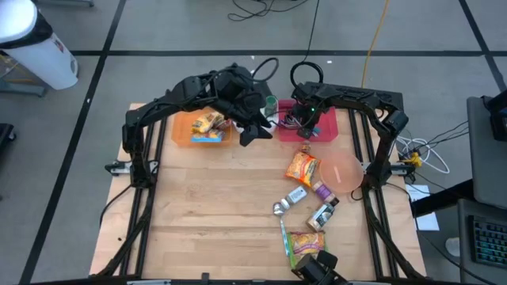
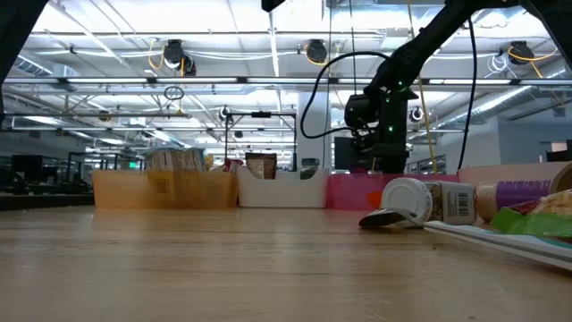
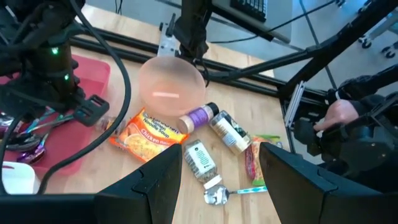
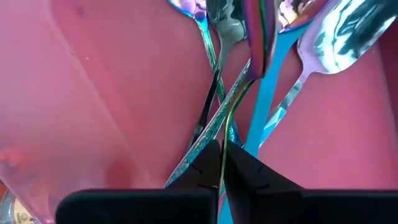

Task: Pick & Place Food Item
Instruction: Put the violet spoon into the red bin, then put the orange noodle pack into the orange bin

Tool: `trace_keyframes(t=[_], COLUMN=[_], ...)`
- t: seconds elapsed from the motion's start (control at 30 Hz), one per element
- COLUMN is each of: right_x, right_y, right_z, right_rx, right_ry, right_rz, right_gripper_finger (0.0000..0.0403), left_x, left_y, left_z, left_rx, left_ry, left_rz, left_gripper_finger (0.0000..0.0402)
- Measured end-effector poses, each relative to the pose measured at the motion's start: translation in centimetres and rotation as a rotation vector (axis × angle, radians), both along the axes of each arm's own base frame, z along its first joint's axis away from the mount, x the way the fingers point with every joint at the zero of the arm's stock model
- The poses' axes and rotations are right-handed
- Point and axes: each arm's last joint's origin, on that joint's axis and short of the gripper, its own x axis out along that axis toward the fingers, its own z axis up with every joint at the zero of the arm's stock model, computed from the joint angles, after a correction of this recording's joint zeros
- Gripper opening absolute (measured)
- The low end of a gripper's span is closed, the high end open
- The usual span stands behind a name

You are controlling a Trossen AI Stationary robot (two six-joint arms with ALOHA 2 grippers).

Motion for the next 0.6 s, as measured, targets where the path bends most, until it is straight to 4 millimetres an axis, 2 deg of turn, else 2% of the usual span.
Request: trace_keyframes(t=[0.33,0.6], right_x=[0.03,0.02], right_y=[-0.03,-0.02], right_z=[0.01,0.0], right_rx=[-0.003,0.002], right_ry=[-0.004,-0.005], right_rz=[-0.003,-0.029], right_gripper_finger=[0.0042,0.0116], left_x=[0.35,0.35], left_y=[-0.06,-0.05], left_z=[0.47,0.47], left_rx=[0.0,-0.004], left_ry=[-0.055,-0.055], left_rz=[0.005,0.007], left_gripper_finger=[0.0223,0.0223])
